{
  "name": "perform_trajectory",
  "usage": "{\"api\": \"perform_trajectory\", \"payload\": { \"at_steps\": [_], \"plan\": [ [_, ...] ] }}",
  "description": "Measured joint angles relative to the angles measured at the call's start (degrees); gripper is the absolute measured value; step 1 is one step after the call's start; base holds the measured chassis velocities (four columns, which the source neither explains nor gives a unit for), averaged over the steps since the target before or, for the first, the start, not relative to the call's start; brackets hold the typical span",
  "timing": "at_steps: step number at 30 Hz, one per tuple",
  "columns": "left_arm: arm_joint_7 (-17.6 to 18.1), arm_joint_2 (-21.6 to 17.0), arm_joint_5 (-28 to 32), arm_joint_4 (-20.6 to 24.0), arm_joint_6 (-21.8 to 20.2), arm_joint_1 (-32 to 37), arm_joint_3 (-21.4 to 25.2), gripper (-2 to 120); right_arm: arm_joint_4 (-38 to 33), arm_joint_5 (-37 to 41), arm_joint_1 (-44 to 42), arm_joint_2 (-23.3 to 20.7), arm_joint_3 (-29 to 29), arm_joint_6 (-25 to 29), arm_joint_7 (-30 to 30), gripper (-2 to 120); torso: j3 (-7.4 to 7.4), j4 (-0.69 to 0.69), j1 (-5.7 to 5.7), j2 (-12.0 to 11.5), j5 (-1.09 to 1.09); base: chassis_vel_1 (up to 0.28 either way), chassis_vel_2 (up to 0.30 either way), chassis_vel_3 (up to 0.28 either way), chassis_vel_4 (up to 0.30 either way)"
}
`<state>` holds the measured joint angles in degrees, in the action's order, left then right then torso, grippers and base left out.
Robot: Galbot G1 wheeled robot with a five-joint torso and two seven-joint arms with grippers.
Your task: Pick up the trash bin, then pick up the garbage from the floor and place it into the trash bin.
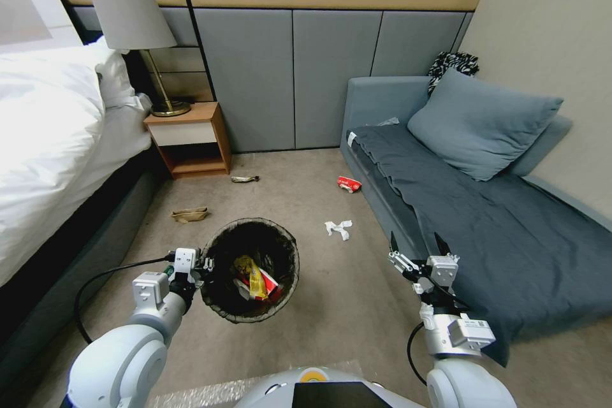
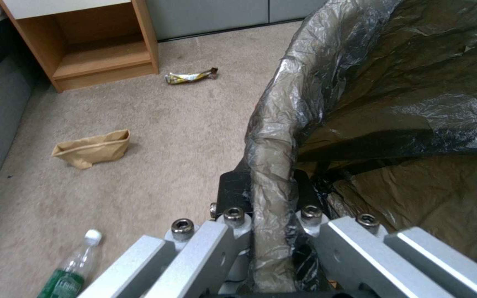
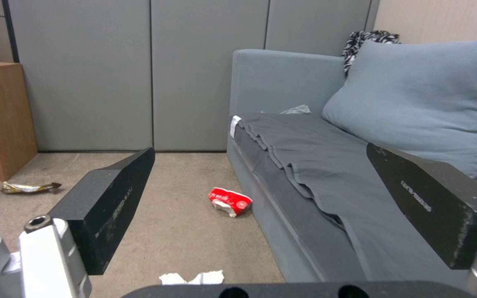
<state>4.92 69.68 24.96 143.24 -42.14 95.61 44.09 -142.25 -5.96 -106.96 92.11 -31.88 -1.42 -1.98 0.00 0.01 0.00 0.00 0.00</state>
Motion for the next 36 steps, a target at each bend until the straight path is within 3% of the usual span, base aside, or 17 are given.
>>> {"api": "perform_trajectory", "payload": {
  "at_steps": [36],
  "plan": [
    [0.0, -0.3, 0.5, 0.0, 0.0, -0.3, 0.2, 1, 1.7, -1.4, 0.3, 0.1, 2.8, 0.2, -0.9, 100, 0.0, 0.0, 0.0, 0.0, -0.01, -0.102, 0.106, 0.106, -0.109]
  ]
}}
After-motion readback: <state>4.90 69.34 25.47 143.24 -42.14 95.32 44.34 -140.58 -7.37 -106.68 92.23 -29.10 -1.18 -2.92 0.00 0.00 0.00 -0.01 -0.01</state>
